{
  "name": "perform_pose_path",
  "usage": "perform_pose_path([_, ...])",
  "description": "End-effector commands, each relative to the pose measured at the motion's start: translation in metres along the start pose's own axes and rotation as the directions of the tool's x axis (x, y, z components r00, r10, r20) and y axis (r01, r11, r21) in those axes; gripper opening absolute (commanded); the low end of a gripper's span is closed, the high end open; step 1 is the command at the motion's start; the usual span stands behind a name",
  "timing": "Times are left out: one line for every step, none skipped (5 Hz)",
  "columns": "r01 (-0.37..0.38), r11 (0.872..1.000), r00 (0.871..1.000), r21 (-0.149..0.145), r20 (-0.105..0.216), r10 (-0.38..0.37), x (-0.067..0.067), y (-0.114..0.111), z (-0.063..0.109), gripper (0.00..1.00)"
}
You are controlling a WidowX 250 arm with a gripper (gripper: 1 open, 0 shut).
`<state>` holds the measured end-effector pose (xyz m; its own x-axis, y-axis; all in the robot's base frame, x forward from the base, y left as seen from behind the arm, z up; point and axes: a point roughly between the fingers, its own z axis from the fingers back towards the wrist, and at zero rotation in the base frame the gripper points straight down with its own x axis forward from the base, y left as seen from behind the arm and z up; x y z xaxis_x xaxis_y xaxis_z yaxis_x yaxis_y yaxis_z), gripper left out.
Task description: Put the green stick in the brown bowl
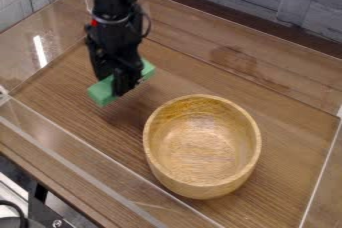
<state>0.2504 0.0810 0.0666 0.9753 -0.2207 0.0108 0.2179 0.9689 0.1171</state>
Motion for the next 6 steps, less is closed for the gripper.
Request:
perform_pose_path([-0.006,0.999,0.998,0.038,0.058,0.004,0.013,-0.026,0.028,0.0])
perform_pose_path([0.072,0.997,0.995,0.021,0.061,-0.073,0.015,-0.07,0.03,0.0])
perform_pose_path([0.137,0.991,0.989,0.008,0.062,-0.137,0.013,-0.109,0.029,0.0])
perform_pose_path([0.189,0.982,0.98,-0.002,0.066,-0.189,0.011,-0.135,0.028,0.0])
perform_pose_path([0.226,0.974,0.972,-0.004,0.071,-0.225,0.006,-0.151,0.029,0.0])
perform_pose_path([0.24,0.971,0.968,-0.009,0.073,-0.239,0.006,-0.159,0.031,0.0])
